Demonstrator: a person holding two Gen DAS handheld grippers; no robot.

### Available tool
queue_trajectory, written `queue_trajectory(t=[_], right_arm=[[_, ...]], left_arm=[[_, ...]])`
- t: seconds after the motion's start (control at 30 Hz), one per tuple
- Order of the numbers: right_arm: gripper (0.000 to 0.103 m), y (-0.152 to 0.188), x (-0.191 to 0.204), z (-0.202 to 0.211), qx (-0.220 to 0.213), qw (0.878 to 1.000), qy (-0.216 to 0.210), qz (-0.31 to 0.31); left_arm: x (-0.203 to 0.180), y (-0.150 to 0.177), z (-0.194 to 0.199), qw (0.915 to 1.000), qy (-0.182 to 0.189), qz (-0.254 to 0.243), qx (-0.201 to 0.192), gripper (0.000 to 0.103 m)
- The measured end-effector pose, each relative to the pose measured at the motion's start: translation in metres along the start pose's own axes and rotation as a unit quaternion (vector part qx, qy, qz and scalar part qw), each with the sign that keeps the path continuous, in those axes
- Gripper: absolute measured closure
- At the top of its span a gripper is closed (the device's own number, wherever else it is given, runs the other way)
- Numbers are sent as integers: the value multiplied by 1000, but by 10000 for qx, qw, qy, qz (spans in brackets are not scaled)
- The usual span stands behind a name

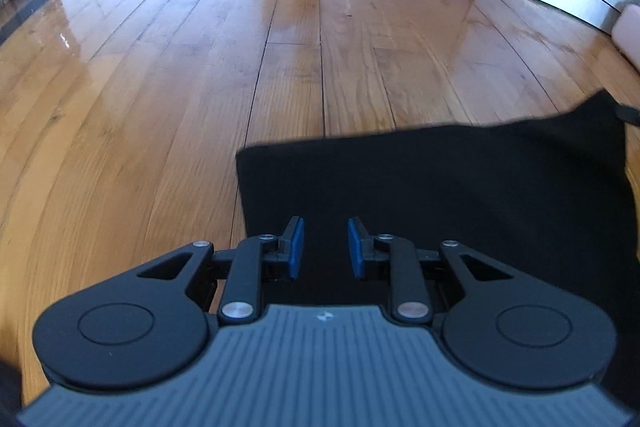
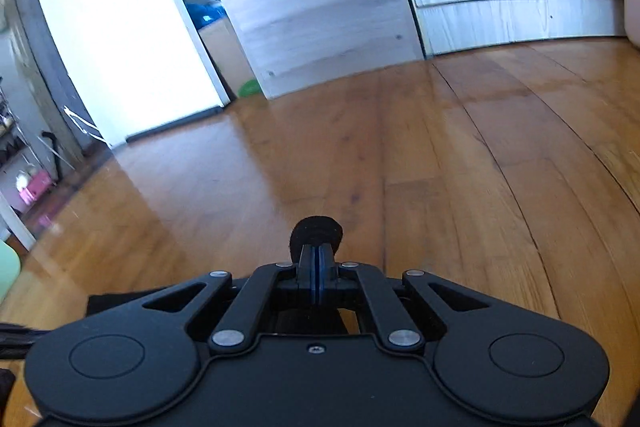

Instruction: Fold clothes

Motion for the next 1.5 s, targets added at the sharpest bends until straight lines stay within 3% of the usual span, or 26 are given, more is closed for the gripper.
queue_trajectory(t=[0.17, 0.3, 0.37, 0.4, 0.43, 0.5, 0.63, 0.7, 0.93, 1.0, 1.07, 1.13, 1.23, 1.27, 1.3, 1.4, 1.5], right_arm=[[101, -1, 11, 0, 134, 9997, 16, 210], [101, -2, 17, 2, 181, 9994, -22, 297], [101, -2, 14, 3, 212, 9994, -38, 259], [101, -2, 13, 3, 209, 9995, -22, 237], [101, -3, 11, 4, 201, 9996, -32, 212], [101, -4, 8, 4, 186, 9997, -86, 102], [100, 1, 4, -1, 165, 9998, -116, -54], [100, 5, 3, -3, 122, 9999, -63, -61], [100, 0, -5, -9, -19, 9997, 176, -173], [100, -5, -8, -9, -83, 9996, 113, -264], [100, -8, -11, -8, -237, 9991, 158, -312], [100, -9, -14, -10, -385, 9980, 367, -337], [99, -11, -20, -12, -498, 9961, 547, -471], [98, -11, -22, -13, -534, 9954, 593, -528], [90, -12, -26, -12, -487, 9947, 665, -614], [49, -14, -43, -9, -259, 9931, 635, -950], [49, -19, -64, -15, 320, 9868, 170, -1578]], left_arm=[[0, -22, -31, 9990, -307, -279, 173, 79], [0, -24, -52, 9981, -327, -321, 407, 65], [1, -26, -53, 9983, -376, -246, 368, 64], [3, -25, -53, 9984, -381, -161, 373, 68], [5, -25, -52, 9985, -390, -87, 380, 86], [5, -26, -51, 9973, -519, -223, 472, 100], [-2, -30, -43, 9947, -738, -536, 484, 101], [2, -33, -31, 9963, -613, -498, 328, 101], [28, -50, 7, 9996, 139, 200, -111, 101], [37, -56, 15, 9980, 379, 415, -292, 101], [56, -61, 22, 9911, 780, 862, -648, 101], [75, -59, 17, 9859, 794, 1281, -724, 103], [88, -50, -7, 9893, 402, 1359, -358, 103], [88, -47, -15, 9918, 244, 1233, -213, 103], [88, -45, -21, 9933, 117, 1139, -128, 103], [90, -40, -32, 9939, -77, 1099, 4, 103], [93, -39, -34, 9933, 122, 1153, -24, 102]])
Point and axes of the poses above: each gripper's, at about its wrist camera, not at the fingertips, and z roughly against the way its jaws point, x to its left, y to its underside, the point moved 3 cm from there along -z, roughly the way its jaws point, and after that the axes turned 11 degrees about -z, right-handed, at the moved point
